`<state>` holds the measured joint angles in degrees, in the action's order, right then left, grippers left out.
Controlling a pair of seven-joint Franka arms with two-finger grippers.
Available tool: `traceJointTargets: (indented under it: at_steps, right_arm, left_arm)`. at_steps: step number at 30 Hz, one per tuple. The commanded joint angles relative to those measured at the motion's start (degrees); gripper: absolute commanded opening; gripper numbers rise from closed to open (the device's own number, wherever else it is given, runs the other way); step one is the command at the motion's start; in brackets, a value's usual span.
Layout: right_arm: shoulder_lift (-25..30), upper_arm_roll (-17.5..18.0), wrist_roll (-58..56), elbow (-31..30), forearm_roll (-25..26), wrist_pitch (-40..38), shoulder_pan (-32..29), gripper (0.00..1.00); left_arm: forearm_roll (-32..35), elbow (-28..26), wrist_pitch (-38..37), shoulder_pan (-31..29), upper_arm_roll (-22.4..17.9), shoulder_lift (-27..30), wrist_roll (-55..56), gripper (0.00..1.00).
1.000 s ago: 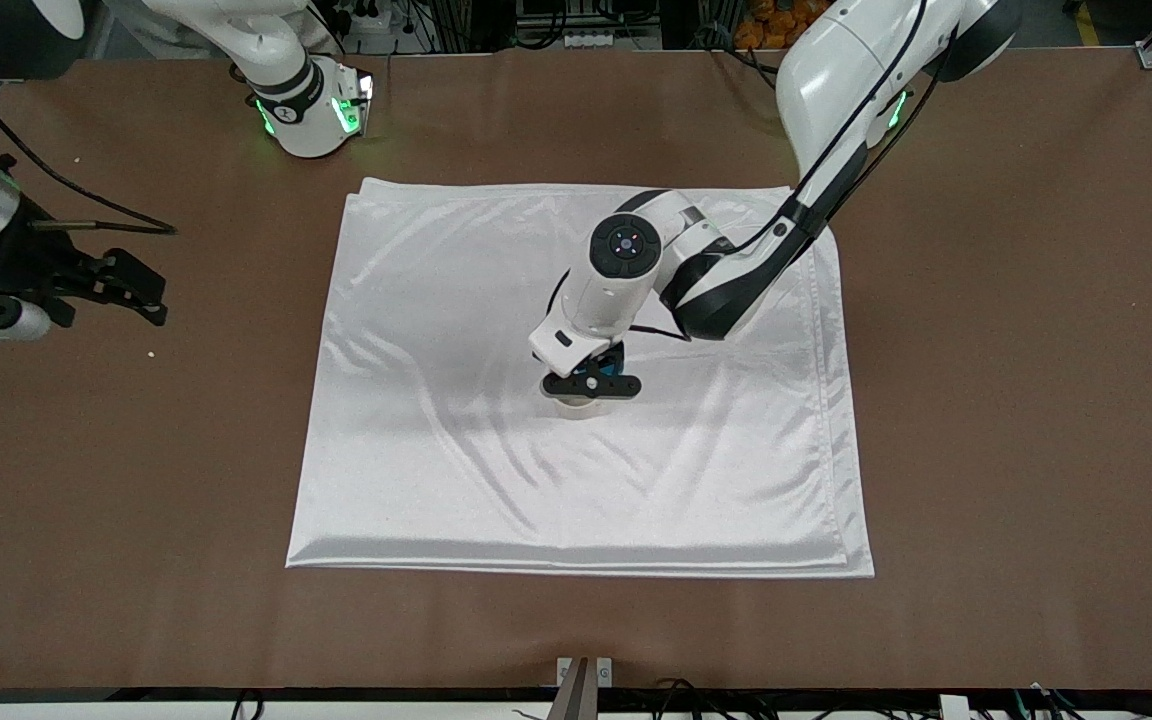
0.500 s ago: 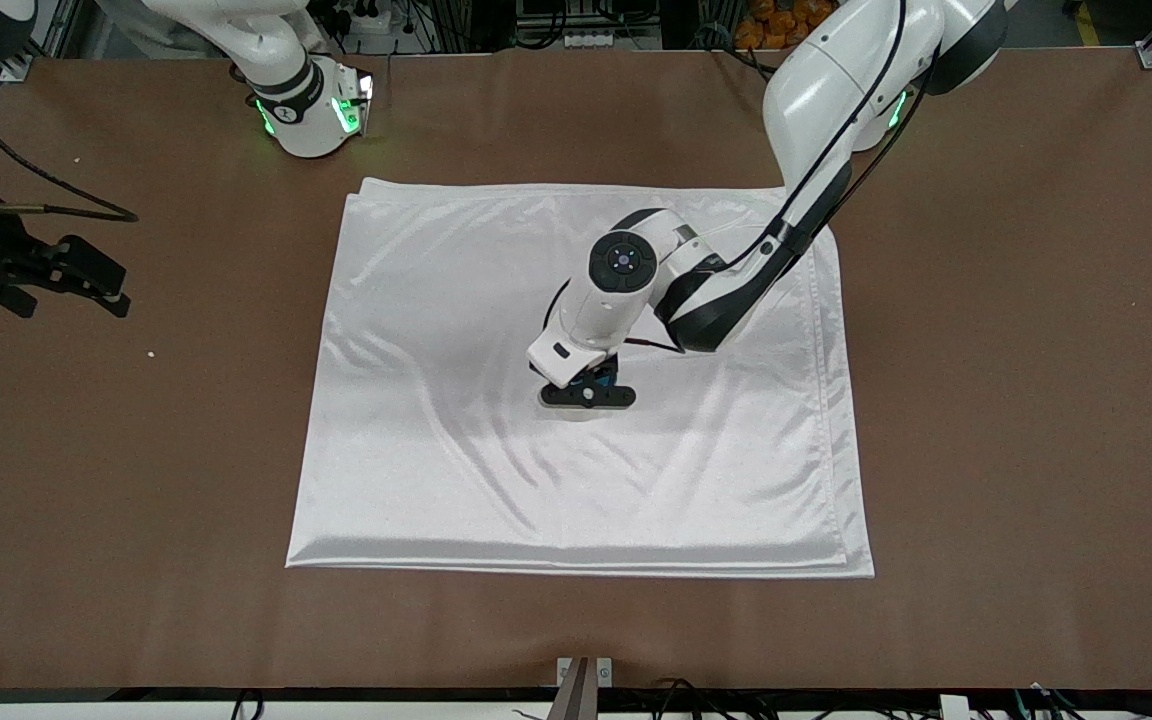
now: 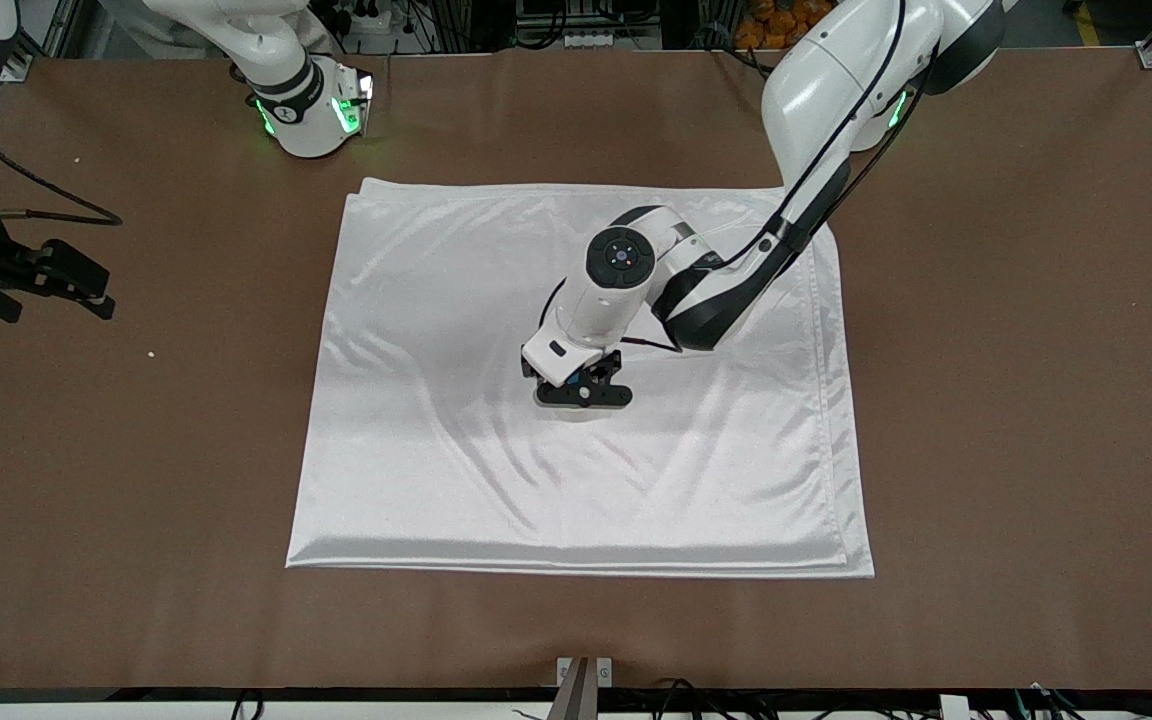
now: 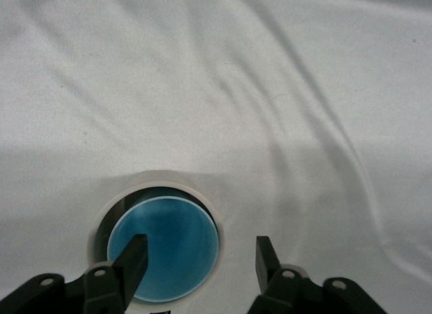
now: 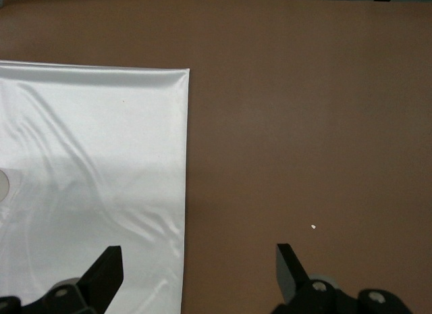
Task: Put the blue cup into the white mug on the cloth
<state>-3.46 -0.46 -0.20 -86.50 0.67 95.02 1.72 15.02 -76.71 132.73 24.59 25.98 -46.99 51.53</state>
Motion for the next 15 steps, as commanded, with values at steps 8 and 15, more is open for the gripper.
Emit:
traceJointTargets:
  at_steps: [8,15]
  right_arm:
    - [2.94,0.10,-1.65,-2.44,-1.19,-0.44,-0.93,1.00]
    - [2.94,0.10,-2.17,-2.35,-1.55,-0.71,-1.20,1.00]
  left_arm:
    - [1.24,-2.03,-15.37,-0.95,-1.81,11.12,0.42,0.91]
    - [-3.75,-3.88,-20.31,-3.40,-2.69,17.18,-7.58,1.00]
